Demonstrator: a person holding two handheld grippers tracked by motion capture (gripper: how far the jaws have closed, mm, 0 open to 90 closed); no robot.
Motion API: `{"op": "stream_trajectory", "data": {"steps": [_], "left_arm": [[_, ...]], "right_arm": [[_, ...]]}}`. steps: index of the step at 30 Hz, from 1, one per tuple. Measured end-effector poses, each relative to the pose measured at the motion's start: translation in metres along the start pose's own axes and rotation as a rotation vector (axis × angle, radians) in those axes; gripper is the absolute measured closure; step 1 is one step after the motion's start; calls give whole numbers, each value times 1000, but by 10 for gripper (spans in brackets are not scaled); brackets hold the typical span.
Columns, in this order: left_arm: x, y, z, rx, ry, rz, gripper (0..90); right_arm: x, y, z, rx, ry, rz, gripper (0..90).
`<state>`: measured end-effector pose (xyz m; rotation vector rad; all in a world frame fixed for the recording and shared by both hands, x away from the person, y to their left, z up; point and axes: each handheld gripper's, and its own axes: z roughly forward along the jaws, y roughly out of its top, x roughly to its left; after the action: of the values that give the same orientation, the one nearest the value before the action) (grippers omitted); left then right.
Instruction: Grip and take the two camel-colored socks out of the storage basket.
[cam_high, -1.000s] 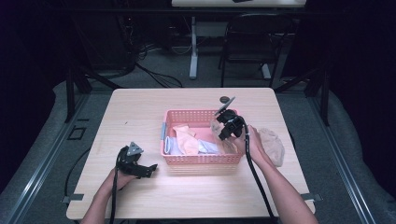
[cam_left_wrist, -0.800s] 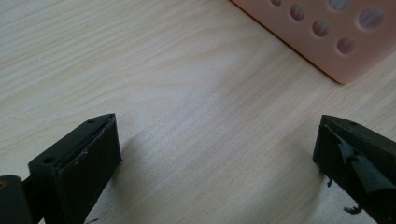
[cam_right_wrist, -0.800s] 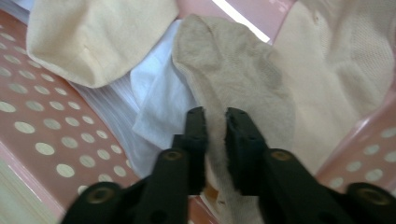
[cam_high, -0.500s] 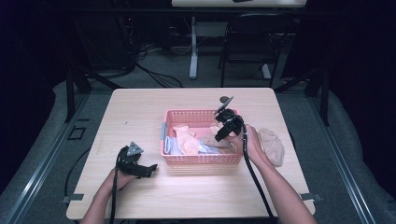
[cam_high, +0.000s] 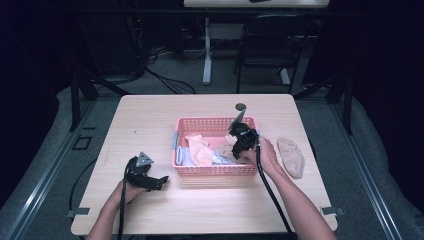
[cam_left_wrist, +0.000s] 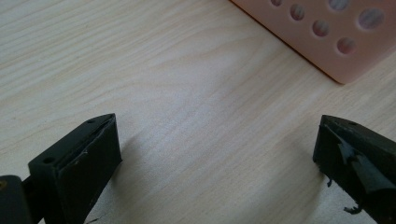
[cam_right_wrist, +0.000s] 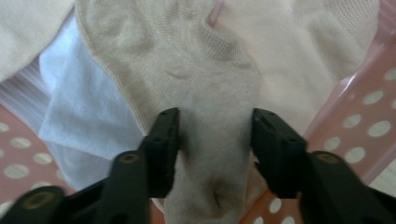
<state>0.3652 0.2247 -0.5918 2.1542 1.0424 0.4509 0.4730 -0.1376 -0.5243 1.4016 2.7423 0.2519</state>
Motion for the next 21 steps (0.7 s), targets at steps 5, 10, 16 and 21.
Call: {"op": "stream_trajectory", "data": {"steps": [5, 10, 16, 21], "left_arm": [[0, 0, 0, 0, 0, -1, 6], [0, 0, 0, 0, 0, -2, 6], [0, 0, 0, 0, 0, -1, 6], [0, 0, 0, 0, 0, -3, 6]], "right_arm": [[1, -2, 1, -21, 25, 9, 782], [2, -4, -10, -48, 41, -10, 844], [0, -8, -36, -118, 54, -23, 851], [-2, -11, -61, -197, 56, -25, 852]]}}
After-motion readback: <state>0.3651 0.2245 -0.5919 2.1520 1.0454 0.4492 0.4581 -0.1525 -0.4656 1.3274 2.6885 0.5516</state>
